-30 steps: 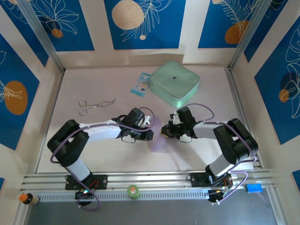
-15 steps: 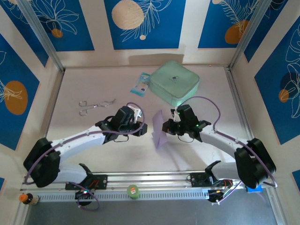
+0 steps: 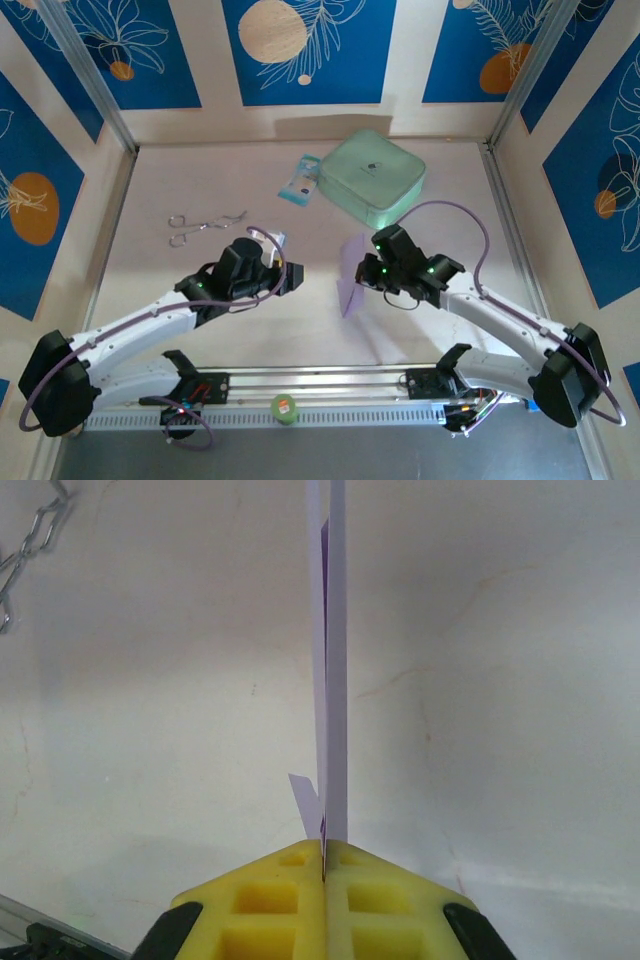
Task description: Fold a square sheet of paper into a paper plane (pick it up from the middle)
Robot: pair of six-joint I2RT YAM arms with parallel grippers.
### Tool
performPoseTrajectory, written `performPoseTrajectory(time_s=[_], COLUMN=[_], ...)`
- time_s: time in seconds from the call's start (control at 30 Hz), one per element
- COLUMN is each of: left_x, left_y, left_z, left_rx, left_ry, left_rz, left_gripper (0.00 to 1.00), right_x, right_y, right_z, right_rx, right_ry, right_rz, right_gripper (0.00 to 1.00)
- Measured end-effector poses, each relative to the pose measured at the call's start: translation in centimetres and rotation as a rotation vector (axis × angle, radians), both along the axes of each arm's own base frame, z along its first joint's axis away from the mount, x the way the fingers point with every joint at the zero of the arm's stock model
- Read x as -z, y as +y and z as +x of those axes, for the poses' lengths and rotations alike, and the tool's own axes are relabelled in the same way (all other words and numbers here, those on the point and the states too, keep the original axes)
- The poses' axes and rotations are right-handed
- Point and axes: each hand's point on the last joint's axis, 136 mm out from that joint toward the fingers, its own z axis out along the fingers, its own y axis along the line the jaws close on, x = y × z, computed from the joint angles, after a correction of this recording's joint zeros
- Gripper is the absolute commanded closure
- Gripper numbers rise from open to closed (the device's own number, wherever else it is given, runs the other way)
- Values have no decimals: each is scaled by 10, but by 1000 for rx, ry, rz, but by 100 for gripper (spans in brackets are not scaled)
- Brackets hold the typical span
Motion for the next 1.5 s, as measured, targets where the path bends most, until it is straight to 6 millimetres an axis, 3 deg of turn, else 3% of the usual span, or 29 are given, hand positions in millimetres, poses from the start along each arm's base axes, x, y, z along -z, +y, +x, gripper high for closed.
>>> performPoseTrajectory(time_s=[0.27, 0.33, 0.37, 0.4, 0.6, 0.73, 0.93, 1.2, 1.37, 1.5], left_x=[-11, -12, -12, -12, -16, -10, -12, -7, 9, 19], left_y=[6, 8, 10, 11, 30, 47, 74, 125, 152, 171], left_z=[9, 10, 11, 11, 16, 18, 7, -11, -17, -22], left_rx=[-27, -37, -43, -50, -131, -197, -265, -418, -529, -611], left_ry=[-43, -49, -53, -52, -24, 30, 61, 82, 126, 159], left_rz=[38, 47, 50, 52, 34, 34, 4, 39, 125, 199], left_gripper=[27, 19, 6, 0, 0, 0, 0, 0, 0, 0], right_x=[-17, -17, -17, -17, -15, -23, -28, 4, 46, 60], right_y=[-15, -16, -16, -16, -18, -11, -2, 4, 33, 63], right_z=[-5, -5, -5, -5, -8, -9, -8, 2, 0, -2], right_rx=[51, 52, 49, 45, -24, -100, -159, -158, -247, -296], right_ry=[-44, -47, -49, -51, -81, -137, -179, -91, -37, -17], right_rz=[9, 8, 6, 4, -106, -276, -591, -1007, -948, -811], right_gripper=[98, 98, 98, 98, 99, 99, 100, 100, 100, 98])
